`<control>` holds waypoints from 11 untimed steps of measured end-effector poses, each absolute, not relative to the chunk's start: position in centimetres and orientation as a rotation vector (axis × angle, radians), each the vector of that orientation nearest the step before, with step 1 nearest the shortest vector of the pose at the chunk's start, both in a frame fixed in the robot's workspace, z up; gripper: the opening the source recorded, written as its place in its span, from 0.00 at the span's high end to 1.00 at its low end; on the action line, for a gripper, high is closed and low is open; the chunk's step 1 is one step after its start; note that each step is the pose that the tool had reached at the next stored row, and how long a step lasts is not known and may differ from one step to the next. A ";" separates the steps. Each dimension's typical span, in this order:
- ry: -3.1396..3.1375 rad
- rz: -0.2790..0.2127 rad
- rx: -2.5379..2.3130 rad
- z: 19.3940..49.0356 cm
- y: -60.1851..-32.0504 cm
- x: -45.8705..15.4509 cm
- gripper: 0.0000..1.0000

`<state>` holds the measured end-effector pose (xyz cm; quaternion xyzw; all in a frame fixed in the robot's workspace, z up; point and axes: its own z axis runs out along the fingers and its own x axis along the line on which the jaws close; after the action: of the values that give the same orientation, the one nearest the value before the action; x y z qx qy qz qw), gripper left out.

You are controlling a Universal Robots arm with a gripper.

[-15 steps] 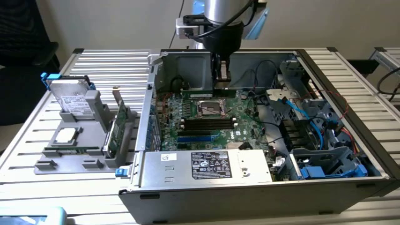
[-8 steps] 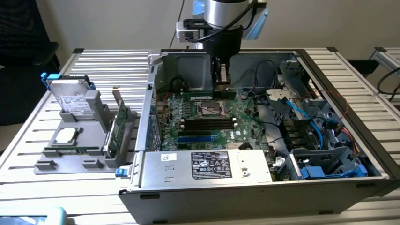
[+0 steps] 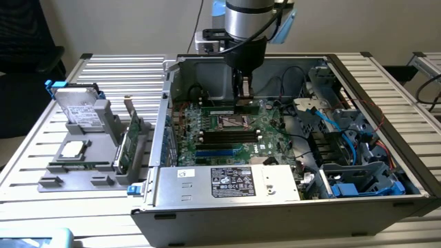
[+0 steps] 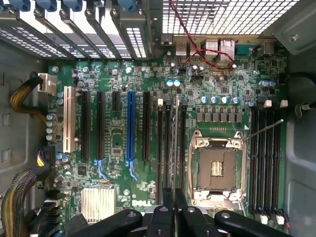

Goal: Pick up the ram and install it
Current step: 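Insert the ram into the slot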

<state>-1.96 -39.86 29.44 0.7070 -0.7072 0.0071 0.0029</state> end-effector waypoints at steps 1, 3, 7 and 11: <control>-2.218 0.022 2.217 29.3 -39.9 -1.9 0.87; -2.218 0.022 2.217 28.9 -39.9 -1.9 0.87; -2.217 0.022 2.217 28.3 -39.9 -1.9 0.87; -2.217 0.021 2.217 27.7 -39.9 -1.9 0.87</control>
<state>-1.87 -39.86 27.73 0.7070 -0.7072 0.0068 0.0032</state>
